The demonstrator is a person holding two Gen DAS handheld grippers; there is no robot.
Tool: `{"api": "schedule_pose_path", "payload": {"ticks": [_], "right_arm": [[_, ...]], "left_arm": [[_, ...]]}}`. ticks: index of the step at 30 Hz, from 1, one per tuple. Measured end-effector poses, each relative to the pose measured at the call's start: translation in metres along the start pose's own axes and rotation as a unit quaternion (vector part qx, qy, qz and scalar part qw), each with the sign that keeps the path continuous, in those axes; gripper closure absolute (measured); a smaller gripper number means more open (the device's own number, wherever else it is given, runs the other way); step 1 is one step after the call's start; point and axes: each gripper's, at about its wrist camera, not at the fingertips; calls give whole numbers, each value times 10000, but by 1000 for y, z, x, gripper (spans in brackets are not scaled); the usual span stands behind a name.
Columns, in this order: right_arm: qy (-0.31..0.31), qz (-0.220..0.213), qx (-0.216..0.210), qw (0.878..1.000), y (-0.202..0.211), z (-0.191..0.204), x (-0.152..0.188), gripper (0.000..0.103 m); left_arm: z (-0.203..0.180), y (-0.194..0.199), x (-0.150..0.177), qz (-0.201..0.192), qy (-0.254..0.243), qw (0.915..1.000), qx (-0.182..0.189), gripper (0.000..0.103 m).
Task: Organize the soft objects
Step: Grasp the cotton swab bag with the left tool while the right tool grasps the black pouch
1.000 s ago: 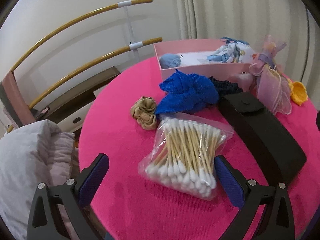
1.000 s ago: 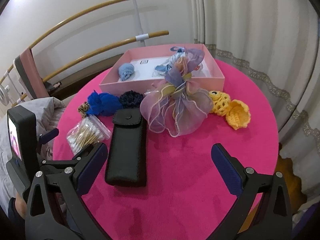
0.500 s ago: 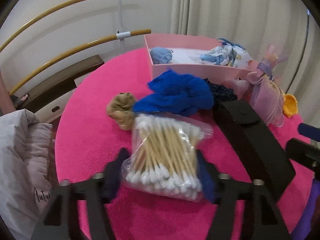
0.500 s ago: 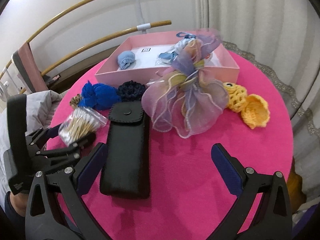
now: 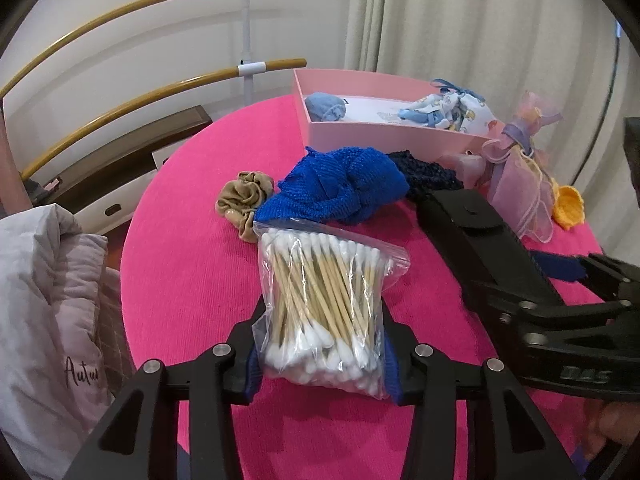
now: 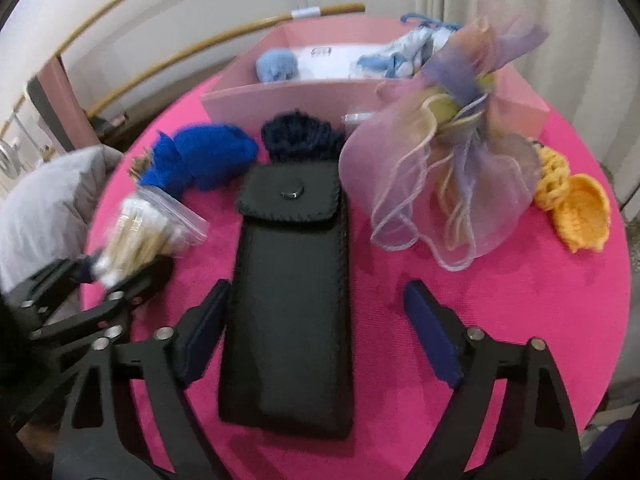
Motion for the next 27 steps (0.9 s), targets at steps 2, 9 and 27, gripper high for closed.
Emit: {"api": "schedule_pose_path", "payload": {"ticks": [2,9,27], "right_arm": [[85,-73,86,9999,1,2,1,31],[39,-180,-370,9991,22,-8,16,65],[1,-82,-539,9985,46,-16,47,43]], "left_arm": [[-1,4,3,10,3,10000,-24,60],[-4,15,10,5,6,10000,-39,60],[-13,49,29,14,-37,10000,-62,62]]}}
Point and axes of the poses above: each gripper's, at about its wrist camera, not at the fingertips, and y roughly against the way its jaws point, z to its left, x to its underside, and after that the axes turned 11 degrees about -x, right-handed
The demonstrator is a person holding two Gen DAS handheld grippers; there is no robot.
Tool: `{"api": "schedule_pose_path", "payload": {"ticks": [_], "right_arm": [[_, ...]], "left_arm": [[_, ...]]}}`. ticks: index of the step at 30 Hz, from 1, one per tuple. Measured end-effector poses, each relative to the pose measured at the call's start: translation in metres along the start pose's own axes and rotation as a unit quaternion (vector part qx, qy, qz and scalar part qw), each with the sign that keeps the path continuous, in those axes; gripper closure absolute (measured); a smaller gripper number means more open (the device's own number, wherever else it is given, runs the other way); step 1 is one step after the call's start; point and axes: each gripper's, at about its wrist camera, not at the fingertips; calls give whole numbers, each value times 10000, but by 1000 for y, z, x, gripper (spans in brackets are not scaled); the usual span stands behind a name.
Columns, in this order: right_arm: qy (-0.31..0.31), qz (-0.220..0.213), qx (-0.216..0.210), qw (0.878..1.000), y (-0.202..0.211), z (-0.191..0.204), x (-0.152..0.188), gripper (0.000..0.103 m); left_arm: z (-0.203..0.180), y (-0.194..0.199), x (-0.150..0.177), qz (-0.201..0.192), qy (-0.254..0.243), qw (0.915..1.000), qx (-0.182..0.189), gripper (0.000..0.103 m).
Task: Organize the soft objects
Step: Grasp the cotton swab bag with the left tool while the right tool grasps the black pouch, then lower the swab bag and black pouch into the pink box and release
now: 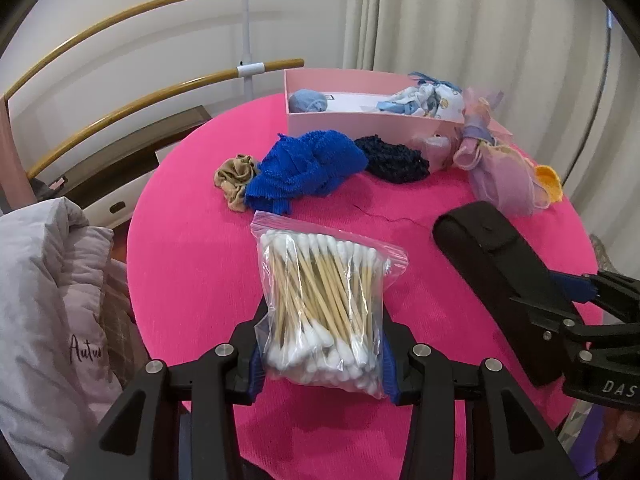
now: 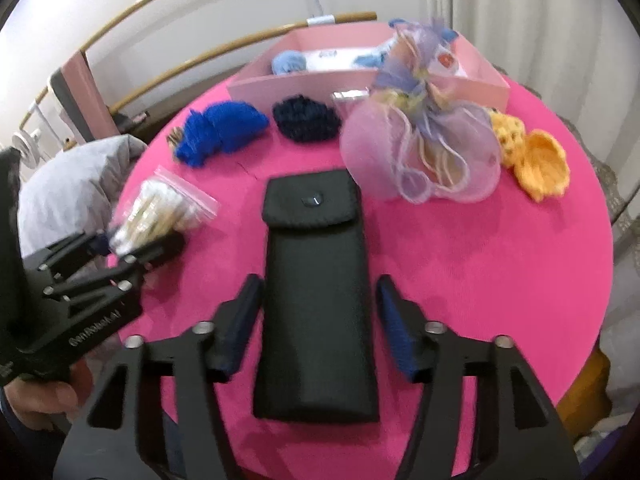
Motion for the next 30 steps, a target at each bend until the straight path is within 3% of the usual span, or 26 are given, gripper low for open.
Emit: {"api": "schedule_pose_path", "payload": {"ticks": [6,9,22,30], "right_arm": [[255,-2,149,9996,-6,9,6,62],[281,-83,-125,9995,0,13,8,69],[613,-691,-497,9945,51,43,-7,72],[836,-1129,-511,9888,81,57,-38,72]], "left_arm": [[-3,7,4,18,65,10000,13,62],[-3,17,6,-62,78,9999,-7,62],[11,69,-1,-475,282,9981,-257,63],[18,98,-32,-858,416,9947,-382,63]]}}
Point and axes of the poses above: each gripper's, at about its wrist camera, not at the fingertips, and y roughly against the way its jaws point, z to its left, x to its underside, and after that the axes turned 11 degrees about -x, right-handed
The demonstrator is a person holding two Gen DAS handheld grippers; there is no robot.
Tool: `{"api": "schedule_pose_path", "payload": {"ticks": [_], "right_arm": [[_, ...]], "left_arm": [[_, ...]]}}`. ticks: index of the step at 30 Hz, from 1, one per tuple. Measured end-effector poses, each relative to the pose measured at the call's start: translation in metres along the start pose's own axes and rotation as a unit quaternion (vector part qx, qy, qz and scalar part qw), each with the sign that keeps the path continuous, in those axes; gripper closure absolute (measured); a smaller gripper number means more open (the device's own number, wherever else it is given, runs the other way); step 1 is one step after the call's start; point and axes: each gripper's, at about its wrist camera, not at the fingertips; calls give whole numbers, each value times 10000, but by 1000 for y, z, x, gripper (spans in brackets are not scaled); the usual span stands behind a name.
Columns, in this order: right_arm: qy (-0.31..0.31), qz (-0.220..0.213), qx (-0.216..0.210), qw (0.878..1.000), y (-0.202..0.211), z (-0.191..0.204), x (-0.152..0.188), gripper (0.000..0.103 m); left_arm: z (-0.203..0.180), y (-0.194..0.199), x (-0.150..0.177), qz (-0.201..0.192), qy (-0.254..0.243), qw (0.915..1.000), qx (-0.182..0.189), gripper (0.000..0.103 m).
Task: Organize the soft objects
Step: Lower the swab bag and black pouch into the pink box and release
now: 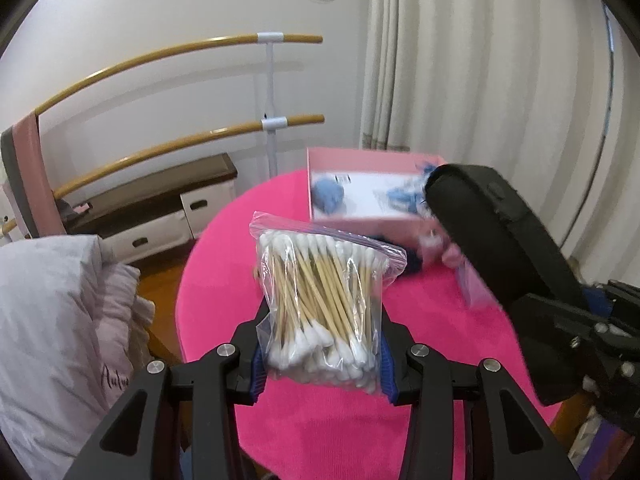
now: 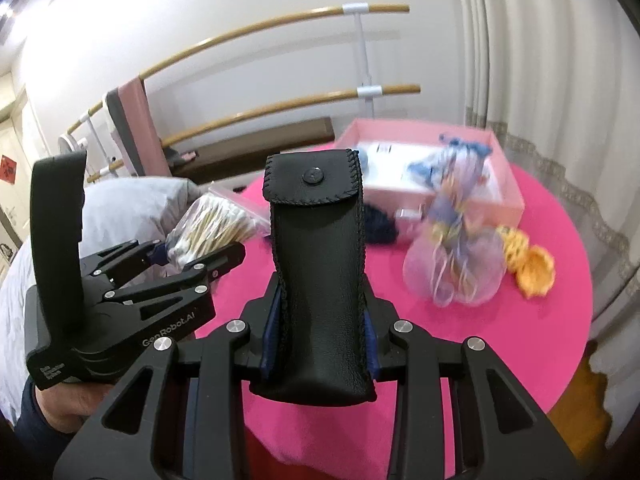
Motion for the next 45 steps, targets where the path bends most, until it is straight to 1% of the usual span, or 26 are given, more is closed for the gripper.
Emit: {"api": "schedule_pose_path", "payload": {"ticks": [6,13,17,23,27,32,37,41,45], "right_arm": [[24,-312,169,9994,8,-21,-43,72],[-157,-518,214,9983,3,-61,-96,72],[-257,-509,206,9982,-9,-81,-121,72],[-498,-338,180,9980,-36,-118,-153,72],[-700,-119,135,9974,-60,-140,-166,71],[-936,172,61,9954,-97,-157,-171,71],[-1312,442,7,9904,-136,-180,-174,71],[-1519,589,6,9866,-154,-198,-174,71],[-1631,689,-9,9842,-167,-203,-173,71]], "left_arm": [[-2,-3,-38,-198,127,9997,-91,63],[-15,-31,-92,-264,192,9995,-12,63],[-26,-50,-122,-260,191,9995,48,63],[-35,-96,-162,-33,245,9996,126,63],[-41,-126,-181,83,271,9996,67,63],[-54,-164,-197,257,219,9994,4,63],[-68,-201,-211,504,249,9984,79,63],[-80,-235,-224,695,268,9972,120,63],[-85,-267,-239,875,324,9955,169,63]]}}
Point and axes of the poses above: each gripper's, at about its wrist camera, not at the fingertips, and y roughly against the way its jaws point, z to its left, x to its underside, and after that the axes turned 11 degrees about -x, right-handed
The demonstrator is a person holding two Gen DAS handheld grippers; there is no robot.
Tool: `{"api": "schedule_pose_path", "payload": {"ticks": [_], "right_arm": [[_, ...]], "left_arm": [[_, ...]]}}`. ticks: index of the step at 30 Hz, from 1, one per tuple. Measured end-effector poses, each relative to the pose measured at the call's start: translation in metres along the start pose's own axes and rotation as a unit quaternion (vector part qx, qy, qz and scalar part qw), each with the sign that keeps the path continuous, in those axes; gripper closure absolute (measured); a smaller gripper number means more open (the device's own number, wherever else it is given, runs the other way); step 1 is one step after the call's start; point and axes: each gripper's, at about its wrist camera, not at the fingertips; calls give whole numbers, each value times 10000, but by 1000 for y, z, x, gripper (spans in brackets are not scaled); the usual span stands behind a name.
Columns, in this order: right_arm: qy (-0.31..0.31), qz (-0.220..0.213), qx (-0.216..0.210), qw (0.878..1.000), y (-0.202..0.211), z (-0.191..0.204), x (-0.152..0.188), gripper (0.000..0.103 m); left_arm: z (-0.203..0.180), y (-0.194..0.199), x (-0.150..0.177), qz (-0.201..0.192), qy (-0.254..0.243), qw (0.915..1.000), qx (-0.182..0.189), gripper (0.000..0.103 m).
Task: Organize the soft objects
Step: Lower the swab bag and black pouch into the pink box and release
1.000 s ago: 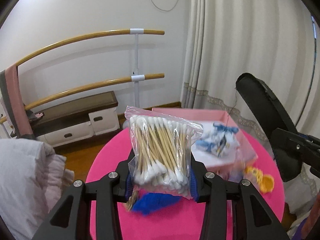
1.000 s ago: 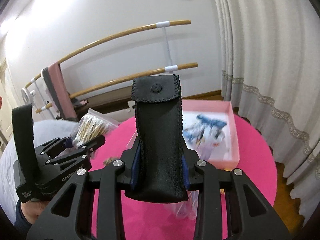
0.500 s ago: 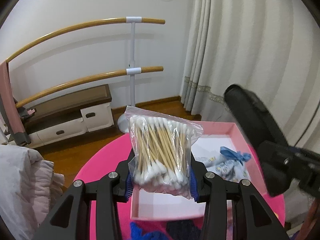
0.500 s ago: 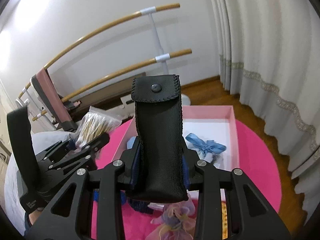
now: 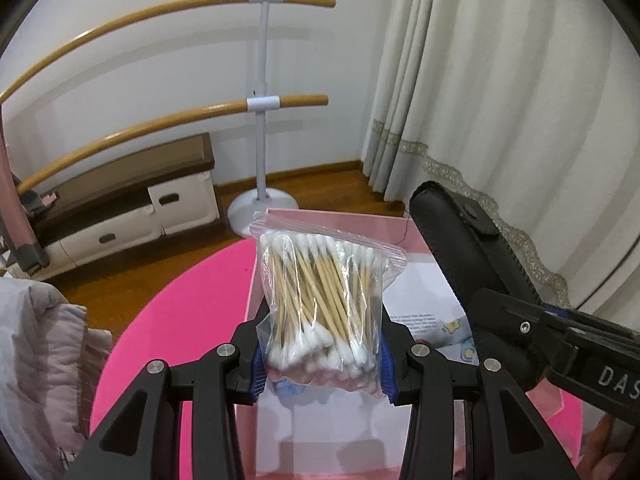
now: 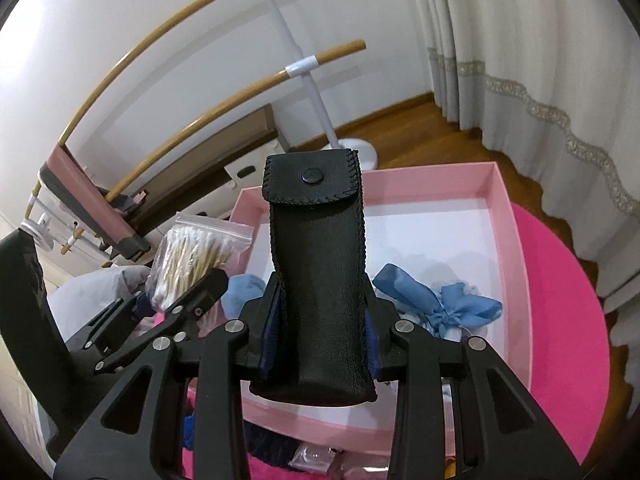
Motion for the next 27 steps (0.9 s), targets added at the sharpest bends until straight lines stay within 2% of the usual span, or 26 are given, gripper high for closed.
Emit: {"api": "schedule_pose_path", "payload": {"ticks": [5,8,9,10,12,13,15,21,24,27], "right_arm": [[-60,39,22,10000,-6,-2,-4,69],[-111,65,59,9999,-7,-1,-5,62],[-120,52,74,9999,-7,-1,-7,54],[-151,11,71,9999,-5,-1,-7,36],[-208,-117,55,9997,0,-1,-6,13],[-217,-174,29,9996,4,-1,-6,7],[-229,-255,33,9994,11,1,-6,0],[-194,-650,115,9976,43,10,0,0],[-129,-841,195,9962,63,18,10,0],[-87,-1111,144,9937,88,26,28,0]], "left_arm": [[-1,-19,-16,45,-27,10000,19,61],[0,-23,-19,48,-24,10000,-27,55],[0,-23,-20,43,-30,10000,-62,48],[0,-20,-21,-2,-35,10000,-90,41],[2,-14,-18,-164,-12,9997,-165,15],[3,-10,-15,-247,6,9995,-199,11],[7,-3,-17,-375,40,9990,-225,3],[17,20,-12,-545,108,9976,-418,1],[20,42,5,-689,123,9965,-452,1],[19,75,37,-847,14,9945,-613,1]]}}
Point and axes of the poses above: each gripper's, at about its wrist camera, not at the fingertips, and y roughly against the way its jaws point, z to its left, x to its underside, and after that the axes turned 11 degrees about -x, right-handed
